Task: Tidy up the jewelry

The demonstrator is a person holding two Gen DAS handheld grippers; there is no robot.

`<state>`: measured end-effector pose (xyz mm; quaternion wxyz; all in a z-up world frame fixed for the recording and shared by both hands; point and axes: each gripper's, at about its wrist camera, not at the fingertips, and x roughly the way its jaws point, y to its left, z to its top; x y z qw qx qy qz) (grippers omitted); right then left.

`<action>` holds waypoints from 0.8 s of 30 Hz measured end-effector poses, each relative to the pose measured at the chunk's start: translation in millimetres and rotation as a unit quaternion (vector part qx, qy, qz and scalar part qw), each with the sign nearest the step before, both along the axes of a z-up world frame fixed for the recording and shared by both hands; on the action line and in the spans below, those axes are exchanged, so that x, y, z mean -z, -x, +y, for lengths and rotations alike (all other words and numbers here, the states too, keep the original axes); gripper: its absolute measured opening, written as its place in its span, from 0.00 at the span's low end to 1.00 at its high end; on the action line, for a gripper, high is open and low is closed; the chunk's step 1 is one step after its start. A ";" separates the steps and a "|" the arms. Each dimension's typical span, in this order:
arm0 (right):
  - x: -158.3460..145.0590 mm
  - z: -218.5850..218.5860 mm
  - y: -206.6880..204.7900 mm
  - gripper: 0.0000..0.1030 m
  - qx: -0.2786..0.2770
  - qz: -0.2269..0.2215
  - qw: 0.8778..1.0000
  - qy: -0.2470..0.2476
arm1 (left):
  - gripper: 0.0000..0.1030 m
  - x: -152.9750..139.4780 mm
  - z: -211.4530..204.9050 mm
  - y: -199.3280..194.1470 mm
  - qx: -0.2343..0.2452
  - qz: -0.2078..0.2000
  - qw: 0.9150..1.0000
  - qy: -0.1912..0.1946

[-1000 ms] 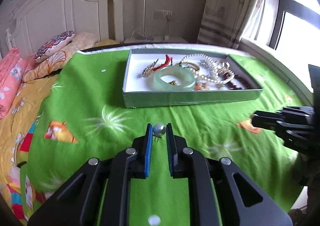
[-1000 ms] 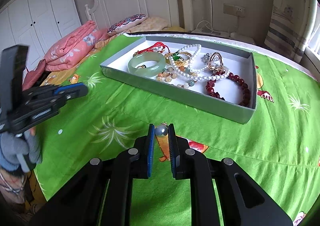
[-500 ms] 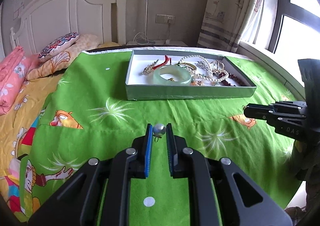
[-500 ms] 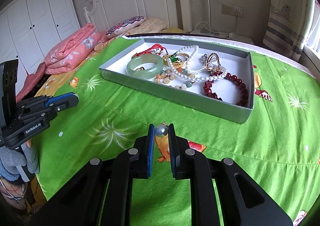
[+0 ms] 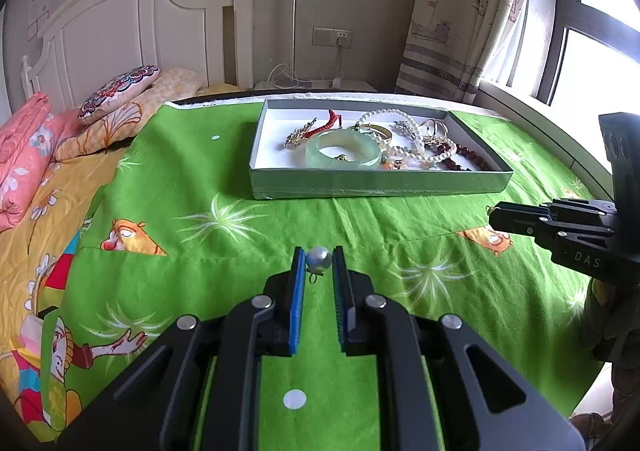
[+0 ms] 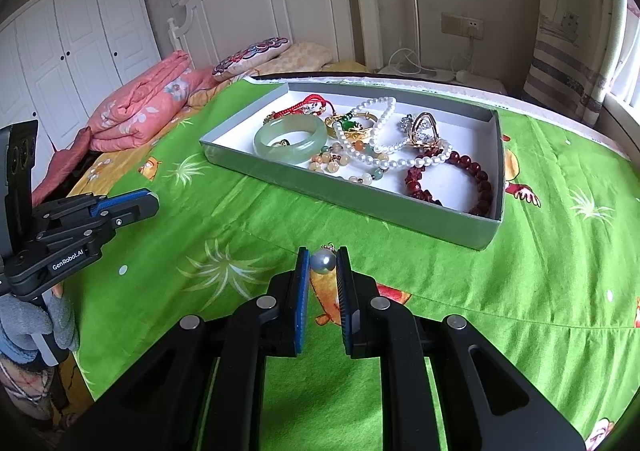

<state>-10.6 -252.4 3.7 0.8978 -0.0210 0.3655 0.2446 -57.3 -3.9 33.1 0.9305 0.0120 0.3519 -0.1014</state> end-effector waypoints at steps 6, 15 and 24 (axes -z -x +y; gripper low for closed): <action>-3.5 -1.5 0.9 0.14 -0.004 -0.008 1.000 -0.009 | 0.13 -7.1 -5.2 -1.5 0.006 -0.006 1.000 -0.006; -24.2 -16.9 -14.4 0.14 0.021 -0.039 0.999 -0.024 | 0.13 -31.0 -33.9 -26.9 0.043 -0.017 0.999 -0.002; -21.7 -30.7 -61.2 0.14 0.064 -0.029 0.997 -0.020 | 0.13 -33.6 -84.8 -93.3 0.065 -0.001 0.998 0.026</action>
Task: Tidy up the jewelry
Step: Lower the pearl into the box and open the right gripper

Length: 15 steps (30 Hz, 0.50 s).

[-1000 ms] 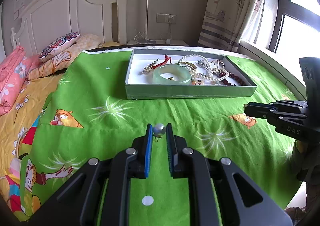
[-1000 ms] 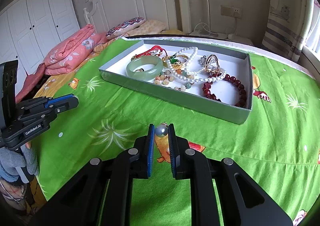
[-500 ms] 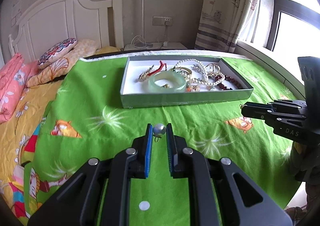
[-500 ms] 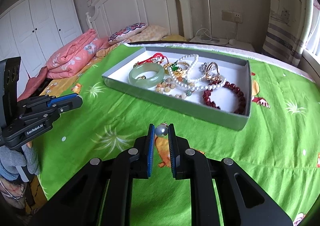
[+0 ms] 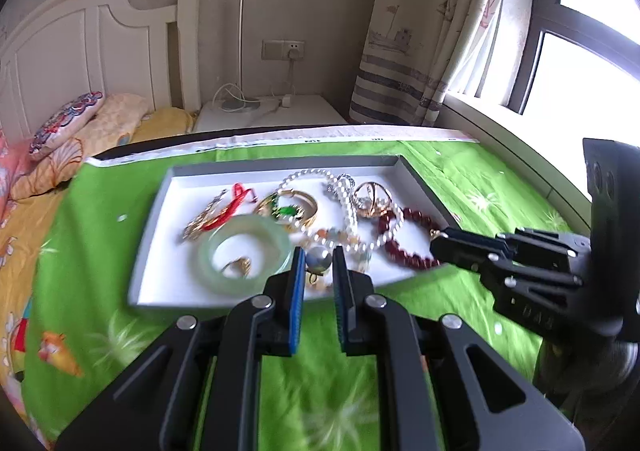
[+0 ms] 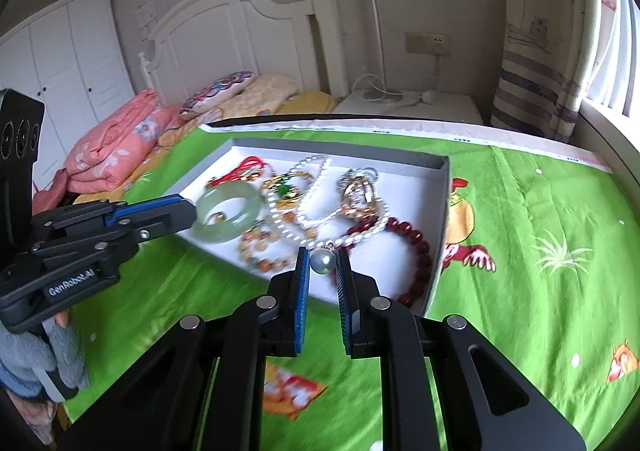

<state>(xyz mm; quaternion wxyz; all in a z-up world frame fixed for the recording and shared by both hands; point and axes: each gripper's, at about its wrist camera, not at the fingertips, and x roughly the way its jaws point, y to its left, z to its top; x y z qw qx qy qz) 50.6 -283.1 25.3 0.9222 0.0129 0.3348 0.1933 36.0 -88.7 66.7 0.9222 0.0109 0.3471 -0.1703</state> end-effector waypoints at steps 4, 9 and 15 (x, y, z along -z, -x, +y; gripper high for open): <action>1.6 -4.5 -9.4 0.17 0.020 -0.002 1.000 -0.005 | 0.28 11.7 -11.0 -17.7 -0.003 0.012 1.000 0.004; 2.3 -14.0 -4.2 0.63 0.027 -0.003 0.999 -0.044 | 0.81 14.2 -3.4 -13.9 -0.039 -0.019 0.999 0.011; -5.0 -3.9 13.2 0.68 0.046 -0.025 0.998 -0.031 | 0.98 4.4 14.4 6.7 -0.081 -0.066 0.994 -0.020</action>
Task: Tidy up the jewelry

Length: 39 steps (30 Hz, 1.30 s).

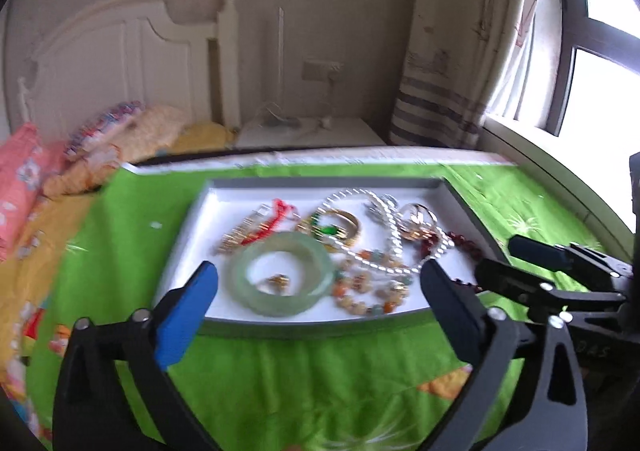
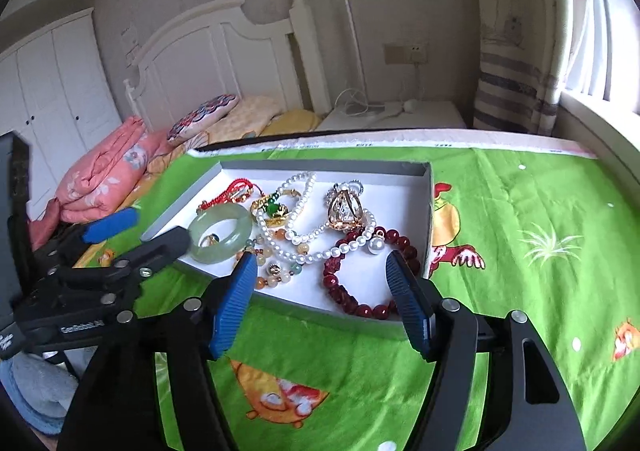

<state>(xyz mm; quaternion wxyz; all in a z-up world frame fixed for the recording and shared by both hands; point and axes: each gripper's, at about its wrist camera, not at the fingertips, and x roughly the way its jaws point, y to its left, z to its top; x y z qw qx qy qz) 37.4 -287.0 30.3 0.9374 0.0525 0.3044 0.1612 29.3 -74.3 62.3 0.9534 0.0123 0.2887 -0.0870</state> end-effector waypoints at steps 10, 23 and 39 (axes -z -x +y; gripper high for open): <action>-5.3 38.3 27.6 0.84 0.050 -0.077 0.994 0.066 | 0.98 -1.1 45.6 33.8 -0.083 -0.048 0.995 0.017; -4.6 36.6 35.5 0.84 0.078 -0.099 0.989 0.080 | 0.98 0.2 41.8 43.2 -0.070 -0.060 0.996 0.005; -4.9 34.4 39.2 0.84 0.083 -0.106 0.988 0.074 | 0.98 2.8 37.2 46.2 -0.066 -0.059 0.996 -0.007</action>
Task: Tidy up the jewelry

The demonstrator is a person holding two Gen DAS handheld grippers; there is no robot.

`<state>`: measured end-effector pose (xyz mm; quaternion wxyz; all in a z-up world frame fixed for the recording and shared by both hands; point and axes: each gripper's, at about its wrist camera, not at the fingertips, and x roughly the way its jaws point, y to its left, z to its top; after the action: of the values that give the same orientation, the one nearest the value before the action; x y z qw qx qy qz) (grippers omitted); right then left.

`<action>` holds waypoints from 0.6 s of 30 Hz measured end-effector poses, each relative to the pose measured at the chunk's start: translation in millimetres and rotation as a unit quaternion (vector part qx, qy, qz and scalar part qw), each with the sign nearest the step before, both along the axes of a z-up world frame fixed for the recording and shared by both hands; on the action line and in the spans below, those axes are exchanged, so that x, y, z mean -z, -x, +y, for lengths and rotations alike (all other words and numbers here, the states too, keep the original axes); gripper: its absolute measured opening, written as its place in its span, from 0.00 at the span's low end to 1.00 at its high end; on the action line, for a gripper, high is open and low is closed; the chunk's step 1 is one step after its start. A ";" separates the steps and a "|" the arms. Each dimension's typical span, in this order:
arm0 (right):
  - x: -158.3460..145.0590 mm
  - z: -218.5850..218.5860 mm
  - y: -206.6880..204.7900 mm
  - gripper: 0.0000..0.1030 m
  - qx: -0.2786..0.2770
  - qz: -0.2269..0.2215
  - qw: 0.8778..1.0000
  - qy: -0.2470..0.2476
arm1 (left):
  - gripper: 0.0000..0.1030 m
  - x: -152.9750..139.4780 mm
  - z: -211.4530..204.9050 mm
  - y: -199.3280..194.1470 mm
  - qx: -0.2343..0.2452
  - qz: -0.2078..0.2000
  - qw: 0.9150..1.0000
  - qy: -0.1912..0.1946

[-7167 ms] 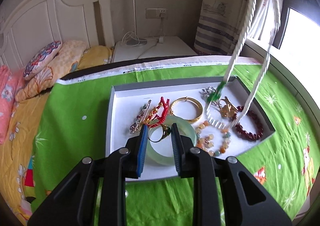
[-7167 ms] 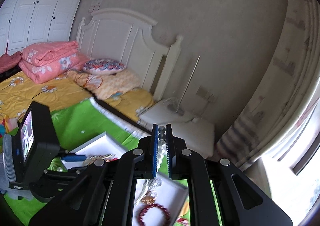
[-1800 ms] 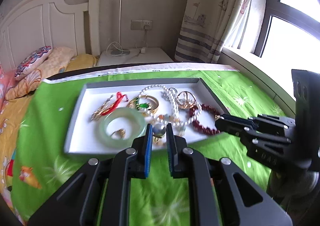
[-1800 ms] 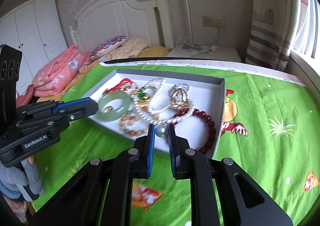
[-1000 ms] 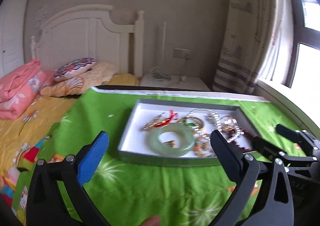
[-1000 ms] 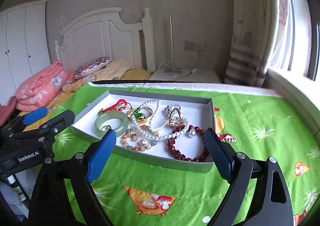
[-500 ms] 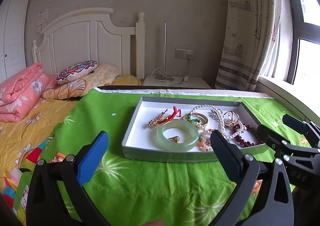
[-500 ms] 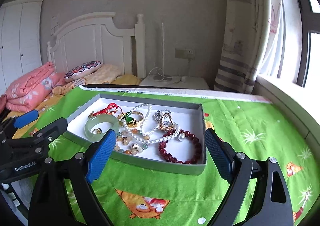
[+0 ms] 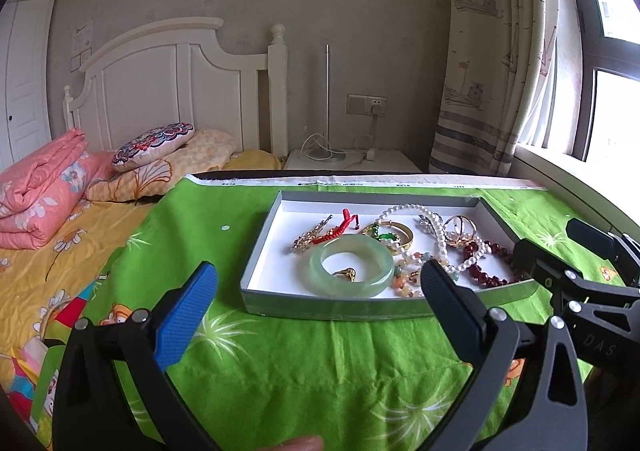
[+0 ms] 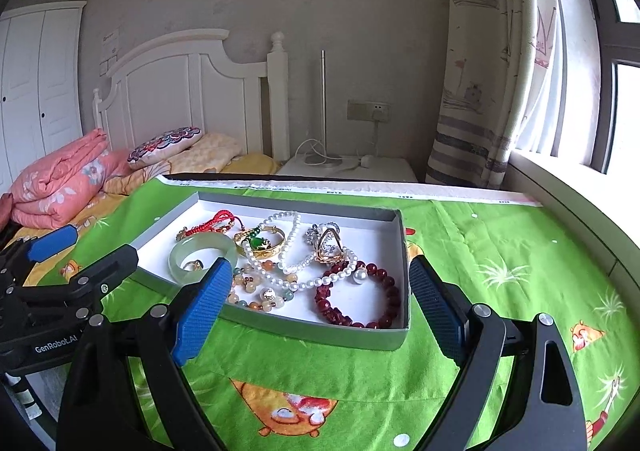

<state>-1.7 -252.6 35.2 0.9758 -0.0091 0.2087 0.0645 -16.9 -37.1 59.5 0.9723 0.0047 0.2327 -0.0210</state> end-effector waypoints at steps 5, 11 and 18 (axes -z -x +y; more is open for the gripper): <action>1.2 -1.3 -2.5 0.84 0.006 0.007 1.000 -0.001 | 0.98 0.5 -1.4 -0.2 0.004 0.003 1.000 -0.002; 2.1 -3.4 -3.3 0.84 0.010 0.010 1.000 -0.005 | 0.98 0.5 -1.6 0.0 0.005 0.004 1.000 -0.002; 2.3 -3.8 -3.2 0.84 0.013 0.010 1.000 -0.006 | 0.98 1.4 -2.3 -0.9 0.004 0.009 1.000 -0.004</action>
<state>1.5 -256.4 32.9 0.9745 -0.0003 0.2181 0.0535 -16.0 -39.3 58.0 0.9701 0.0090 0.2414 -0.0240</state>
